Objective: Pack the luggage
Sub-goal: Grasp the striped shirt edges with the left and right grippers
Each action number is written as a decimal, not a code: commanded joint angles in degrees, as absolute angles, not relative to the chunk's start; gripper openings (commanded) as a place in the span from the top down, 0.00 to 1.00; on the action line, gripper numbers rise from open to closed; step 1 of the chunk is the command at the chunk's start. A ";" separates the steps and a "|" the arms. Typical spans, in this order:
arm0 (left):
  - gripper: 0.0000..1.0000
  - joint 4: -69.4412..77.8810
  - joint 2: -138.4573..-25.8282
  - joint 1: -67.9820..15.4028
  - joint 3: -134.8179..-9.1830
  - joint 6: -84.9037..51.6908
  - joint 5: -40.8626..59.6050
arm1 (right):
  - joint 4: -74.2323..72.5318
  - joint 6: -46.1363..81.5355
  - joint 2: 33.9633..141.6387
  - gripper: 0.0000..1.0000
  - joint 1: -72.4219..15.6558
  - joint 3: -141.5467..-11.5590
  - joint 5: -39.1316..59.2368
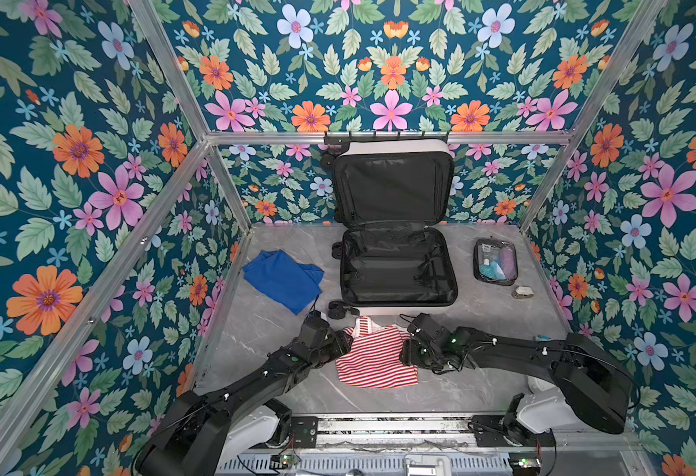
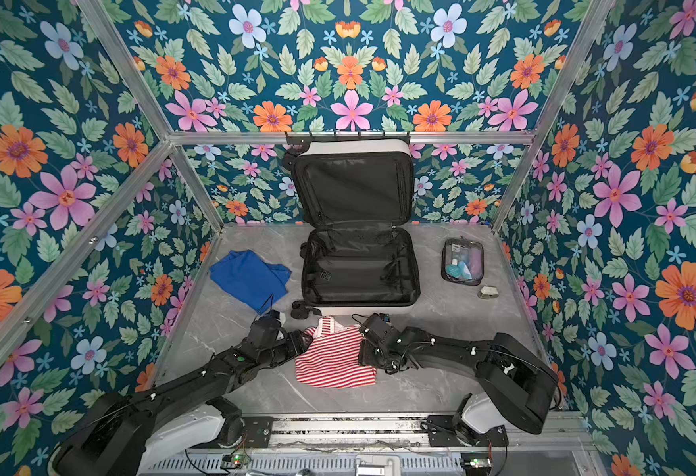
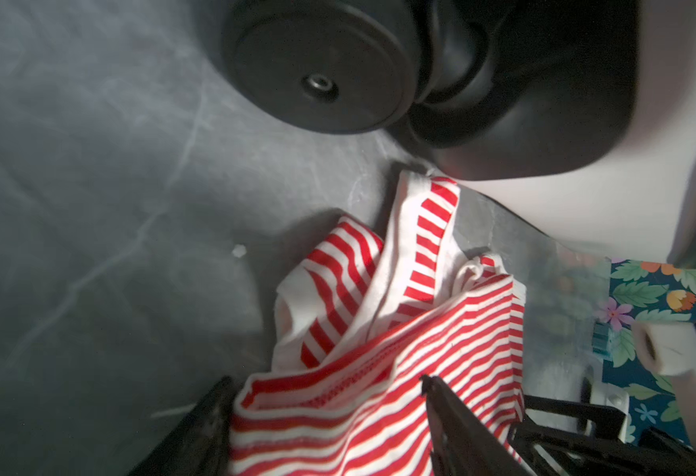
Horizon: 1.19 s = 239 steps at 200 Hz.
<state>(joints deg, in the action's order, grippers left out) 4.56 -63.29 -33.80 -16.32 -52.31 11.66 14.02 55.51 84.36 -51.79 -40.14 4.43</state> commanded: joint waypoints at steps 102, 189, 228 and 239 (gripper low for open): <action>0.96 1.08 -64.93 -41.79 -17.78 -55.99 5.97 | 13.21 53.89 88.50 1.00 -51.86 -47.42 10.39; 1.00 -12.48 -53.14 -41.90 -27.66 -51.10 5.86 | 16.22 51.99 80.10 1.00 -52.03 -52.00 12.95; 1.00 -15.98 -51.84 -41.90 -34.83 -48.36 7.42 | 18.20 50.51 75.79 1.00 -52.25 -55.60 12.54; 1.00 -16.46 -52.74 -41.91 -38.06 -46.94 7.80 | 19.45 50.10 74.65 1.00 -52.20 -56.95 11.93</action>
